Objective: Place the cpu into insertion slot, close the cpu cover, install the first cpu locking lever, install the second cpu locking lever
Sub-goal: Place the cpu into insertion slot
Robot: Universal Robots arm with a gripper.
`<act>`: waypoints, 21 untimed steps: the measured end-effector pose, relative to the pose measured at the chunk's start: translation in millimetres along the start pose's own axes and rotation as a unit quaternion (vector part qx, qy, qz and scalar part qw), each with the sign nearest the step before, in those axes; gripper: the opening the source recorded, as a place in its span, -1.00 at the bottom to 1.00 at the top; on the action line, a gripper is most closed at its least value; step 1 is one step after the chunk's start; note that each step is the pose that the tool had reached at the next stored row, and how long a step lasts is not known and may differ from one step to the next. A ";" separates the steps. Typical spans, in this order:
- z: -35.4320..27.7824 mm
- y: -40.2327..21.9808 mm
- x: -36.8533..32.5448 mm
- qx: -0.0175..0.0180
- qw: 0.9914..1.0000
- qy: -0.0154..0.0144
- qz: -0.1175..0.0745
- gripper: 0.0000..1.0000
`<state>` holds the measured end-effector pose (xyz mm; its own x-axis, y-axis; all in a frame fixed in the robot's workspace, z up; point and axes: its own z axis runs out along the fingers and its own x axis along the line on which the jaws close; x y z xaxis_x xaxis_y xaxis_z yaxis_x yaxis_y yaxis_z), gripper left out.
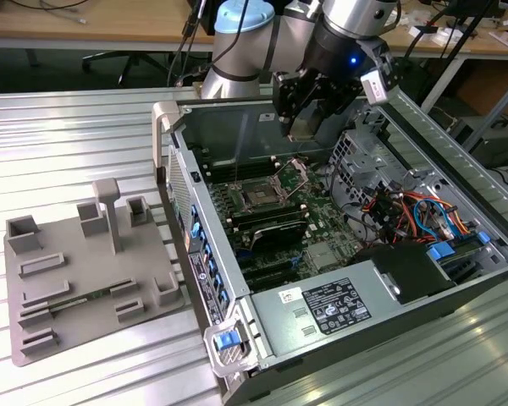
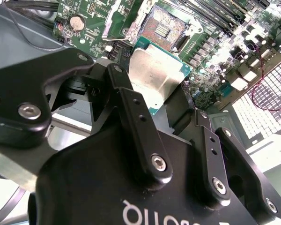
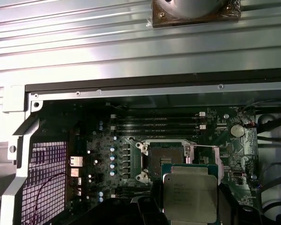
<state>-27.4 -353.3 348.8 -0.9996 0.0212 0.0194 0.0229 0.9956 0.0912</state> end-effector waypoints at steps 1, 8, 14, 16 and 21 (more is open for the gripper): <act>0.2 0.0 0.0 0.000 1.000 0.000 0.000 0.09; 1.3 -0.3 0.0 0.000 1.000 0.000 0.000 0.09; 2.8 -0.5 -0.1 0.000 1.000 0.000 0.000 0.09; 3.1 -0.6 -0.1 0.000 1.000 0.000 0.000 0.09; 4.2 -0.8 -0.1 0.000 1.000 0.000 0.000 0.09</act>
<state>-27.4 -353.7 344.5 -0.9996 0.0212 0.0194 0.0229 0.9956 0.0912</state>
